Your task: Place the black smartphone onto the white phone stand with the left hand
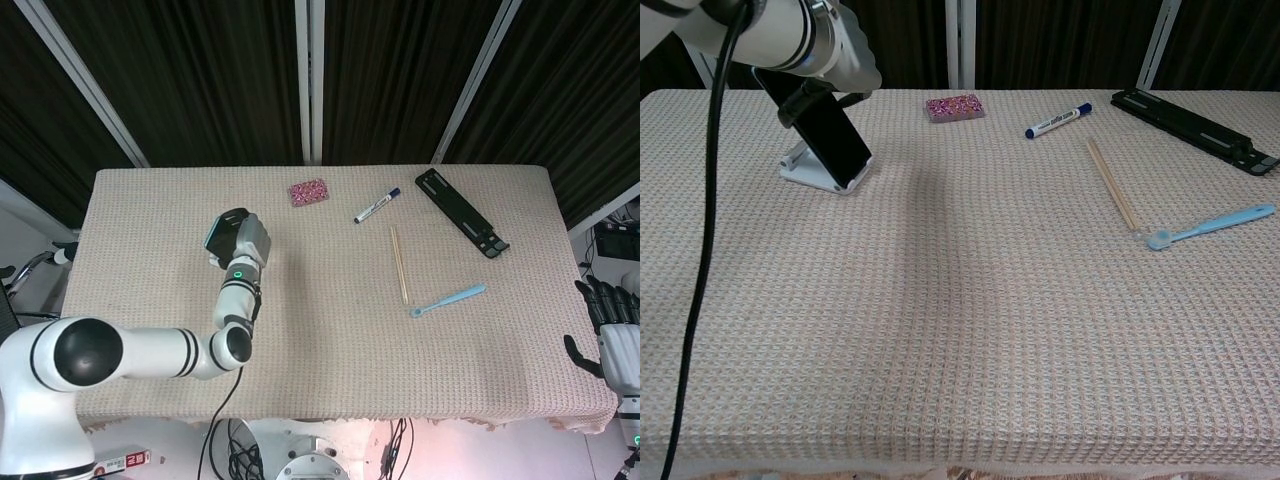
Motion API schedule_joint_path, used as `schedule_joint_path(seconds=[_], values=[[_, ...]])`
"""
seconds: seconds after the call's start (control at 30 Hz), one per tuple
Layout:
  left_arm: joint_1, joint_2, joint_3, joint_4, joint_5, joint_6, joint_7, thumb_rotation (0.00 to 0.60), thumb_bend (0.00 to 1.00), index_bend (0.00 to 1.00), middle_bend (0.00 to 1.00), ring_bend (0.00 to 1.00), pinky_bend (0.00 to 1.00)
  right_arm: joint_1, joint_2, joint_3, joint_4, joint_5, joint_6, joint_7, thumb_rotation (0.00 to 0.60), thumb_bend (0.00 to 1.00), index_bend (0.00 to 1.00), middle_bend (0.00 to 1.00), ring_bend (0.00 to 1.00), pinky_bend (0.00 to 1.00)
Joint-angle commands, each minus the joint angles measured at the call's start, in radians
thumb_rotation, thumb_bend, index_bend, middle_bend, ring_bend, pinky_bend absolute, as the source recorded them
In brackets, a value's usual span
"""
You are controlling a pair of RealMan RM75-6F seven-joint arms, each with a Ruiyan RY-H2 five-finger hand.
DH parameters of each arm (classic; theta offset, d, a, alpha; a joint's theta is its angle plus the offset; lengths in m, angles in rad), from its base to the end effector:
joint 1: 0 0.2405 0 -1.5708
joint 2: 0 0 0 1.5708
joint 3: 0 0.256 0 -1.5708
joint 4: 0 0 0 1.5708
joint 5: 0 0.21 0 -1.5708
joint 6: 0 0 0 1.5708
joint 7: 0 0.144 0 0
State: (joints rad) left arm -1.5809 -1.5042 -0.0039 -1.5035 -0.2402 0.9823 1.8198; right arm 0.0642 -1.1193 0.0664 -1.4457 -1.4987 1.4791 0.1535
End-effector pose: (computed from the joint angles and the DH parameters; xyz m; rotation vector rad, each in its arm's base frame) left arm -0.0233 0.4097 -0.0144 -2.0399 -0.0009 0.2639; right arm -0.3455 -0.1799 0.1797 1.3496 -0.8956 0.8916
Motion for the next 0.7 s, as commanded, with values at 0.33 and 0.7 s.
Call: schedule_joint_path(seconds=[0.33,0.7], values=[[0.004,0.020,0.024,-0.011,0.070,-0.059,-0.076,0.600,0.40,0.11,0.15,0.18,0.36,-0.002,0.006,0.000,-0.009,0.010,-0.007,-0.008,0.600,0.30,0.00,0.00,0.00,0.00],[-0.011,0.036,0.049,-0.027,0.032,-0.064,-0.119,0.600,0.31,0.08,0.12,0.15,0.32,-0.004,0.007,-0.001,-0.011,0.011,-0.007,-0.011,0.600,0.30,0.00,0.00,0.00,0.00]])
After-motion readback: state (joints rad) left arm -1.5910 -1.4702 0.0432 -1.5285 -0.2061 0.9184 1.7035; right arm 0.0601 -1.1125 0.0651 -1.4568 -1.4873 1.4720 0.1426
